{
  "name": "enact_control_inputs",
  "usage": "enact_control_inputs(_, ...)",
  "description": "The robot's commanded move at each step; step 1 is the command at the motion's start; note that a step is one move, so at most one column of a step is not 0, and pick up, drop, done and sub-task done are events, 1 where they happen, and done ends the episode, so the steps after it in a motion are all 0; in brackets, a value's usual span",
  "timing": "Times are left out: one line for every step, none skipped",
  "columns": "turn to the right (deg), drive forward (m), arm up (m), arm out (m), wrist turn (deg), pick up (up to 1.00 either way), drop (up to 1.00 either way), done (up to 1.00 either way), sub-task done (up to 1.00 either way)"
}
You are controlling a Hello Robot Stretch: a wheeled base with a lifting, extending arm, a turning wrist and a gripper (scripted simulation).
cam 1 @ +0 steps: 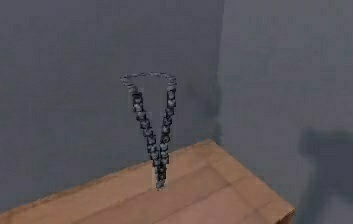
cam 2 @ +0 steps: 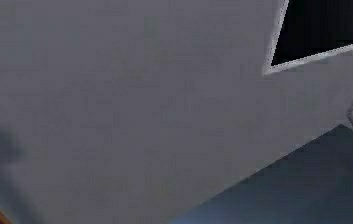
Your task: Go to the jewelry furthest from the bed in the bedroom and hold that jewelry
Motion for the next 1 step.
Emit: enact_control_inputs(-45.0, 0.0, 0.0, 0.0, 0.0, 0.0, 0.0, 0.0, 0.0)
